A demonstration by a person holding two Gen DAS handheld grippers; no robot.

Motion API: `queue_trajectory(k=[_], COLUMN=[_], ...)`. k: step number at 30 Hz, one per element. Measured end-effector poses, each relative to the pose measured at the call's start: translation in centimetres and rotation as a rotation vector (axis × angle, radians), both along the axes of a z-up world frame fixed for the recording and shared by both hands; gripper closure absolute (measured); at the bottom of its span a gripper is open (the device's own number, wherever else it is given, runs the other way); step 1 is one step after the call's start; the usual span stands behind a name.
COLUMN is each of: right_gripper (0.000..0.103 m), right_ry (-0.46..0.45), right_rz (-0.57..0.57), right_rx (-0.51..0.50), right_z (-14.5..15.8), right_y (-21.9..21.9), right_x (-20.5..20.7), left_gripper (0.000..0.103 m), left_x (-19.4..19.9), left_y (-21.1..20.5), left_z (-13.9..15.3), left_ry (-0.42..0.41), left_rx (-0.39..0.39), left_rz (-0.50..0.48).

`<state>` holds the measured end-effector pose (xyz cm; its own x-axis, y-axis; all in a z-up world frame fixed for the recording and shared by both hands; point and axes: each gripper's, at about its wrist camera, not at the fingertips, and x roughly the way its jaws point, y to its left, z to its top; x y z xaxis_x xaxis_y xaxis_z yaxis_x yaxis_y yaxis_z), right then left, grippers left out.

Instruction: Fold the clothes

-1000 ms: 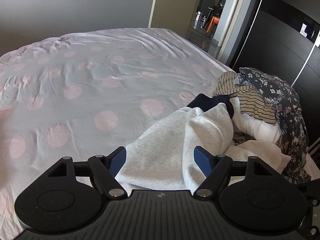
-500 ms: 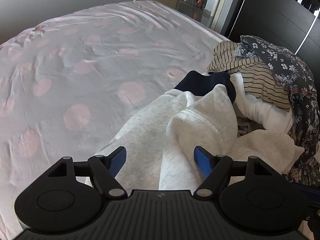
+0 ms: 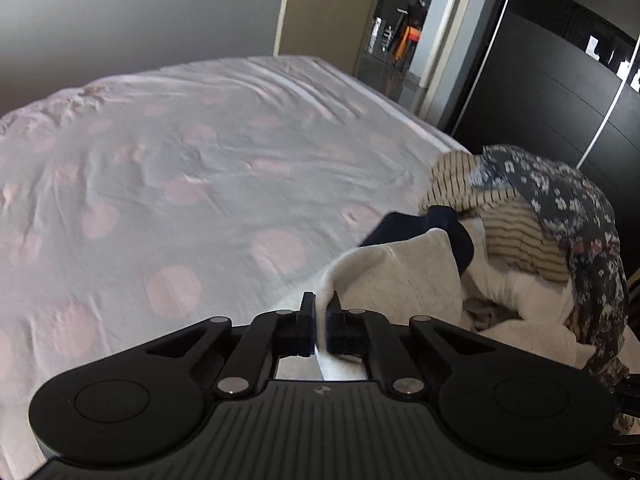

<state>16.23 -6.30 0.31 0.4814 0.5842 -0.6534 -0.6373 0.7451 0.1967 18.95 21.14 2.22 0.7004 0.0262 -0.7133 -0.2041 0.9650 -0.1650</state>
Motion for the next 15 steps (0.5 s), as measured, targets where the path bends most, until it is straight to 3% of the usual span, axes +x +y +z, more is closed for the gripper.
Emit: queue_trajectory(k=[7, 12, 15], right_gripper=[0.069, 0.066, 0.063], right_ry=[-0.045, -0.096, -0.112], right_rz=[0.017, 0.059, 0.083], right_rx=[0.008, 0.003, 0.002], right_z=[1.5, 3.2, 3.7], right_y=[0.5, 1.6, 2.5], right_x=[-0.2, -0.3, -0.1], left_gripper=[0.101, 0.103, 0.103], left_x=[-4.0, -7.7, -11.2], left_y=[4.5, 9.2, 13.0], left_z=[6.6, 9.8, 11.9], left_ry=[-0.172, -0.218, -0.234], left_rx=[0.044, 0.110, 0.283], left_rz=[0.137, 0.270, 0.457])
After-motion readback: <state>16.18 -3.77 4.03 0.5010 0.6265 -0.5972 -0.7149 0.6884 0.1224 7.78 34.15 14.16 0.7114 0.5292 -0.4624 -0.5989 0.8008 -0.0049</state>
